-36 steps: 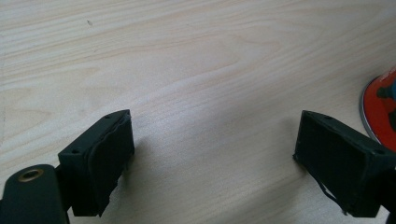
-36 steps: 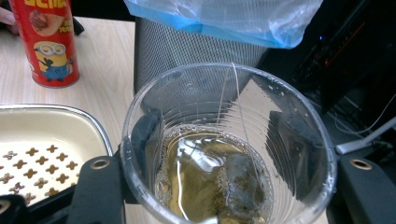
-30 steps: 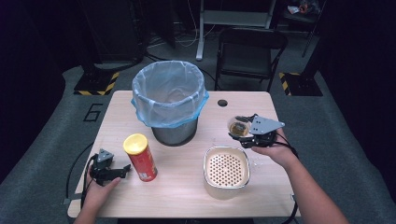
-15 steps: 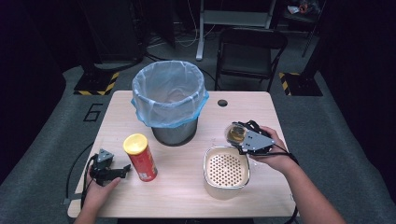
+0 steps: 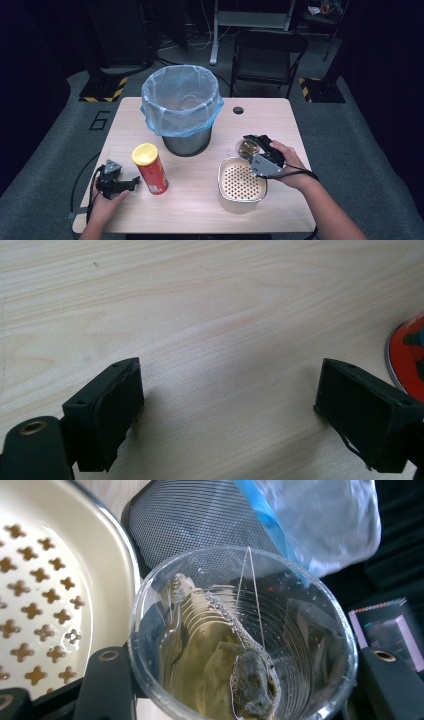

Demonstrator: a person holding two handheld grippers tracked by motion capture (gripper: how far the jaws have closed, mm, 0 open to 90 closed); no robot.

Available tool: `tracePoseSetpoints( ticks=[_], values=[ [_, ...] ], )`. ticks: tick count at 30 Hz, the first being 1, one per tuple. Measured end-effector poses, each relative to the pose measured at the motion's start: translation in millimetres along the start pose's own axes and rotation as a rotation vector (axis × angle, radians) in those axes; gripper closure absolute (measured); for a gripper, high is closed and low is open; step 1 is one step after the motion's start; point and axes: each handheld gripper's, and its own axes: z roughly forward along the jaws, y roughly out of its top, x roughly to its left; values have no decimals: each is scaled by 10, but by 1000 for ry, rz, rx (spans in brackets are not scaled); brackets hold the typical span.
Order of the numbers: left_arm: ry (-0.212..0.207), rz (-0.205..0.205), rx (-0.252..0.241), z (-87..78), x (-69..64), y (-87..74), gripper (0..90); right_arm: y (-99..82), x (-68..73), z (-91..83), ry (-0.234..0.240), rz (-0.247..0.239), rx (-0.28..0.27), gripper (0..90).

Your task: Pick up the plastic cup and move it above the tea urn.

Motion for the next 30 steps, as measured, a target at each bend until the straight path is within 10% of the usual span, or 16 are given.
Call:
tracePoseSetpoints(
  ticks=[16,30],
  values=[
    [-1,0,2,-1,1,1,114,269,368,9,-191,-695,170,390],
    [-1,1,2,-1,1,1,114,305,406,-21,-193,-829,182,382]
  ],
)
